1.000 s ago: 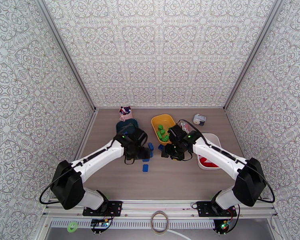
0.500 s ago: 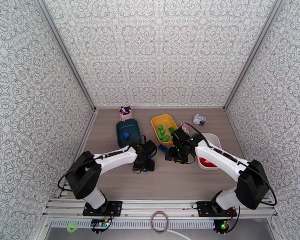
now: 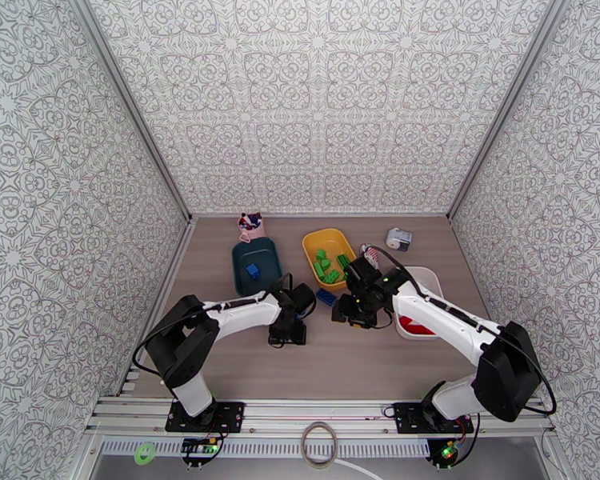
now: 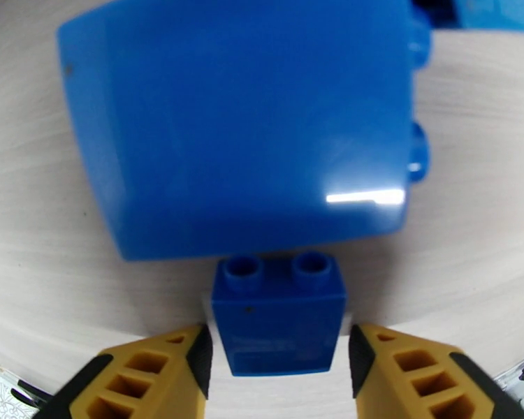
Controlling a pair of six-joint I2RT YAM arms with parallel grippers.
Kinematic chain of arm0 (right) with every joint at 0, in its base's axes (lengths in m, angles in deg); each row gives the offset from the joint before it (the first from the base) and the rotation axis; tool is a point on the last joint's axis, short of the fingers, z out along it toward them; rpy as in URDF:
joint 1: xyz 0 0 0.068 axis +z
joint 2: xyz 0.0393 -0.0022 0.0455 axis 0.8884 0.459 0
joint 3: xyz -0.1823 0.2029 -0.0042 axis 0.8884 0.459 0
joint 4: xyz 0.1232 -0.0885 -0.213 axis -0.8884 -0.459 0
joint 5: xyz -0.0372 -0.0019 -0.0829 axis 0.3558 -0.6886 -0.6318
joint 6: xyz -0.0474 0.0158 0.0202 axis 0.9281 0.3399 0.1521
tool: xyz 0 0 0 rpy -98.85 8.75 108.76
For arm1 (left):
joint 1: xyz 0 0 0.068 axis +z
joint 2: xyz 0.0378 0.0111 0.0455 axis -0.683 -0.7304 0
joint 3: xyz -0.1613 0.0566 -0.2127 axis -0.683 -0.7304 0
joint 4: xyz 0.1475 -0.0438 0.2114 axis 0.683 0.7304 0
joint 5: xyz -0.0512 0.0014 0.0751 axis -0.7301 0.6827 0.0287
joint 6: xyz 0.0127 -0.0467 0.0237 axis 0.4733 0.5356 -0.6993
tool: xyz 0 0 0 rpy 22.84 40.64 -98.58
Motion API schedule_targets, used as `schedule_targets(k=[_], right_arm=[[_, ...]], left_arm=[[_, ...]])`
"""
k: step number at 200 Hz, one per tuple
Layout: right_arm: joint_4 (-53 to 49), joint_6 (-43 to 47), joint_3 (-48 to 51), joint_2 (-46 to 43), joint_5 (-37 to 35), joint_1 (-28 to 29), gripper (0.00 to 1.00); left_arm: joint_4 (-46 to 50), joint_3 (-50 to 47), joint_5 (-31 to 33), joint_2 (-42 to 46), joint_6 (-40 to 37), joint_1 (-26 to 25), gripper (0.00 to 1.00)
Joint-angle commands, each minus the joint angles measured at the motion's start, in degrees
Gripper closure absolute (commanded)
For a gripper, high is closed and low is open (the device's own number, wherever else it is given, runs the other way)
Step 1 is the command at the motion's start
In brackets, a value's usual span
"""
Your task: Sort the legos into containers by color
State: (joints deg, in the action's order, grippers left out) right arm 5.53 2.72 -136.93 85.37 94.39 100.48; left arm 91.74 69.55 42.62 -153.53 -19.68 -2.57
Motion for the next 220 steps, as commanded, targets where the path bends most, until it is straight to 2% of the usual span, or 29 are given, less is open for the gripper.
schedule_targets(k=[1,91,155,190,220], right_arm=[[0.65,-0.77,0.62,-0.99,0.9,-0.54,0.48],[1.59,-1.18,-0.55,0.51,1.44,-0.54,0.49],[2.7,-0.1,-3.8,4.4,3.19,-0.45,0.49],[6.1,-0.53,-7.34,8.89,5.85,0.58,0.48],[4.42,0.7,-16.41,16.31,6.8,3.79,0.48]], left_arm=[[-1.39,1.08,-0.85,-1.76,-0.6,0.68,0.49],[-0.66,4.91,-2.92,-2.28,-2.97,1.88,0.66],[1.1,5.39,-4.05,6.85,-5.44,2.32,0.69],[2.32,6.55,-5.11,11.26,-5.44,7.56,0.69],[0.98,6.76,-7.59,14.53,-5.36,14.67,0.69]])
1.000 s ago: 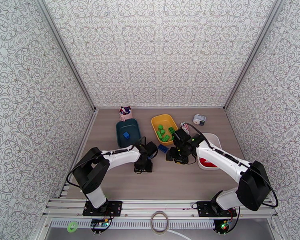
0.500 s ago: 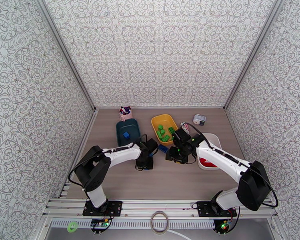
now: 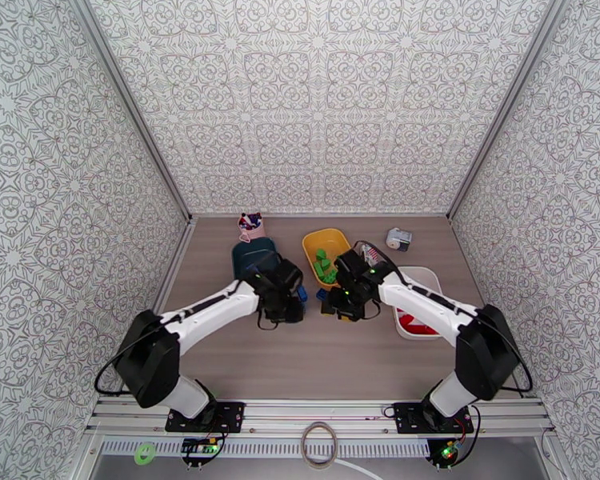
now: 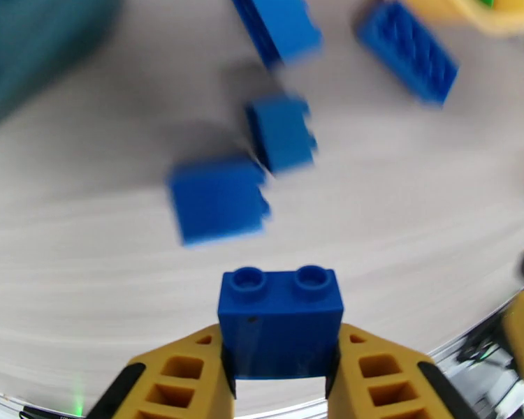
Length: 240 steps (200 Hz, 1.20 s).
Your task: Sort the legos into containers by color
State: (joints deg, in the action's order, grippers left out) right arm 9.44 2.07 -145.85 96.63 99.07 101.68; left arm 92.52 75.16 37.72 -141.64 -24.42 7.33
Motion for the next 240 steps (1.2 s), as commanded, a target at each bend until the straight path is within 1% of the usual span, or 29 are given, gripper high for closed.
schedule_targets(k=[1,35,59,75,93,106,122,140,151,168,193,215,240], right_arm=[[0.41,1.39,-7.69,5.33,2.12,2.67,0.48],[-3.0,2.34,-18.57,12.12,1.87,5.19,0.49],[-5.39,2.72,-22.74,14.0,0.58,5.45,0.49],[-7.07,3.25,-23.88,13.98,-1.1,5.46,0.49],[-8.3,3.51,-23.08,13.2,-2.76,5.28,0.49],[-8.16,3.22,-21.27,12.0,-3.53,5.0,0.49],[-7.71,2.69,-18.52,9.87,-4.52,4.44,0.49],[-7.28,2.29,-15.38,7.37,-5.3,3.45,0.48],[-7.13,2.1,-13.63,5.91,-5.74,2.84,0.48],[-6.68,1.71,-10.8,3.92,-6.03,1.87,0.47],[-6.03,1.44,-7.5,1.91,-5.97,0.77,0.47],[-6.03,1.56,-5.56,0.98,-5.97,0.3,0.46],[-5.85,1.7,-3.55,0.12,-5.71,-0.32,0.45]], left_arm=[[0.16,1.2,-2.77,2.73,-0.62,4.92,0.69],[0.29,2.76,-5.58,3.11,-1.82,14.99,0.68],[1.97,6.46,-6.01,0.51,-3.75,21.11,0.68],[3.51,9.85,-5.98,-2.66,-5.57,23.67,0.68],[5.43,14.82,-5.95,-7.03,-7.94,24.82,0.67],[7.11,18.48,-5.55,-10.28,-9.1,25.05,0.64],[8.42,21.93,-4.49,-13.33,-9.49,25.18,0.51],[8.48,23.97,-3.87,-14.76,-9.29,24.99,0.34],[8.48,24.64,-3.31,-14.82,-9.3,24.49,0.28],[9.08,25.51,-2.18,-14.5,-9.62,23.28,0.25],[10.73,25.4,0.61,-12.84,-10.52,20.18,0.24],[11.03,22.55,3.18,-10.15,-10.74,16.08,0.22],[9.78,17.03,4.5,-6.84,-8.93,10.4,0.21]])
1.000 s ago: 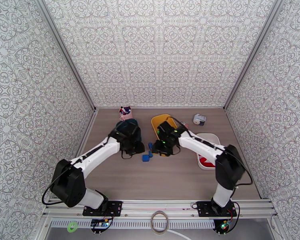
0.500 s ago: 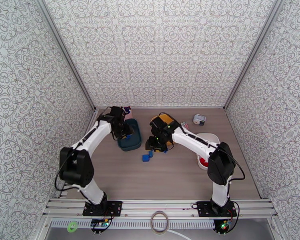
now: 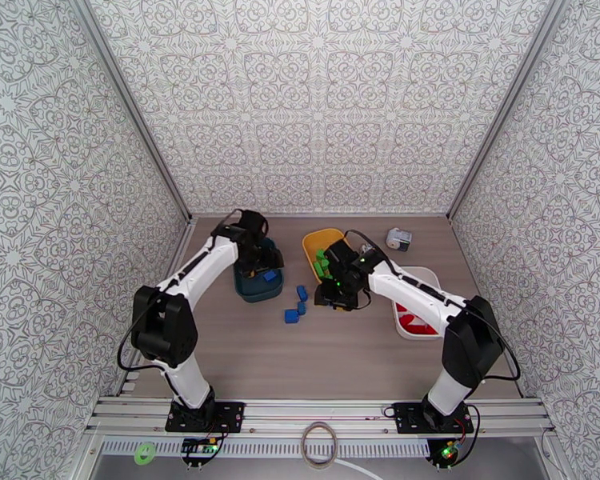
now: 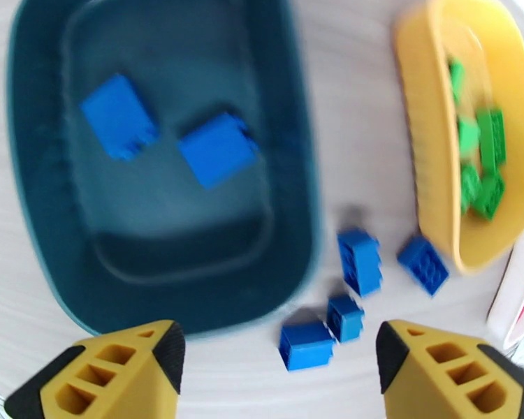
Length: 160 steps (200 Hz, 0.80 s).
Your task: Sort the legos into containers by color
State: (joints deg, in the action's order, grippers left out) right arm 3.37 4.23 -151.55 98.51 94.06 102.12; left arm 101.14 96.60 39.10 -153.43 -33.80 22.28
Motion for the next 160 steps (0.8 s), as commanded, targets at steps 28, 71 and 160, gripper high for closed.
schedule_targets(k=[28,71,160], right_arm=[[0.28,-0.36,3.13,-2.15,-0.48,-1.04,0.44],[1.37,-0.94,4.5,-2.5,0.58,-1.05,0.43],[2.05,-2.44,8.75,-6.21,-0.06,-1.1,0.43]], left_arm=[[0.33,-9.54,5.46,6.93,3.06,-11.51,0.18],[-1.92,-14.62,6.36,4.27,7.02,-18.44,0.15],[-5.08,-12.32,4.87,-8.31,4.33,-17.55,0.15]])
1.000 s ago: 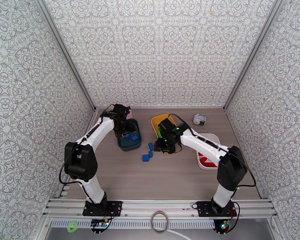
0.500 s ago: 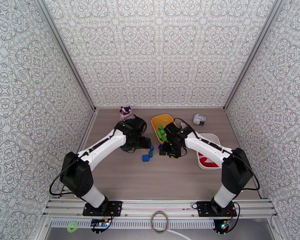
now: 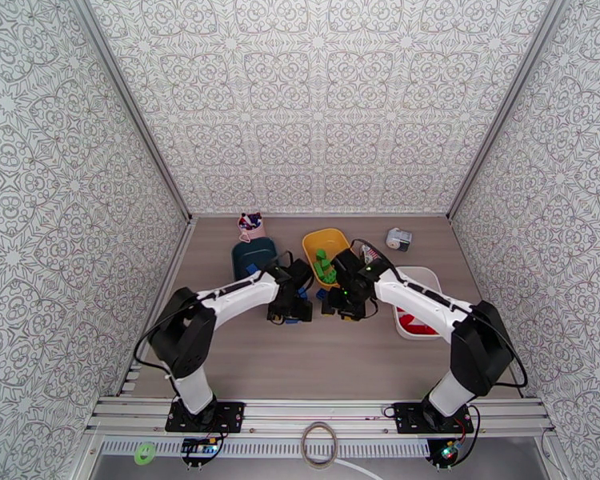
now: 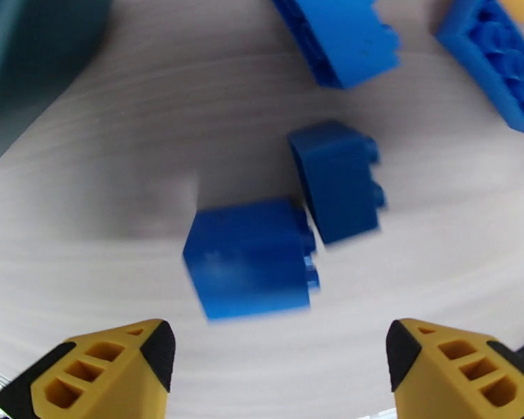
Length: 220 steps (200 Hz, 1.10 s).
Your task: Sort the legos into containers by color
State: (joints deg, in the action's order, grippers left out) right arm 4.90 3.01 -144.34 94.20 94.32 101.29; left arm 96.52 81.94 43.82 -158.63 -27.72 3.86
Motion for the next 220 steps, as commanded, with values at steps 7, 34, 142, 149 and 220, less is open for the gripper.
schedule_targets(k=[7,34,142,149,220], right_arm=[[0.46,-1.34,1.77,-2.16,-0.41,-0.29,0.43],[0.47,-1.61,2.43,-2.86,-0.52,-0.38,0.43],[0.48,-1.26,1.76,-2.33,-0.08,-1.08,0.44],[0.54,-1.2,1.76,-2.33,-0.03,-1.02,0.44],[1.86,-1.35,2.46,-2.81,0.18,-1.26,0.44]], left_arm=[[-0.15,2.84,0.36,-3.82,-1.95,1.11,0.15],[0.35,4.17,0.87,-5.31,-2.2,1.93,0.19],[1.74,6.1,1.63,-5.54,-1.37,0.71,0.52],[1.84,5.87,1.72,-5.04,-1.21,0.48,0.54],[3.32,3.91,1.92,-0.33,0.7,-2.18,0.59]])
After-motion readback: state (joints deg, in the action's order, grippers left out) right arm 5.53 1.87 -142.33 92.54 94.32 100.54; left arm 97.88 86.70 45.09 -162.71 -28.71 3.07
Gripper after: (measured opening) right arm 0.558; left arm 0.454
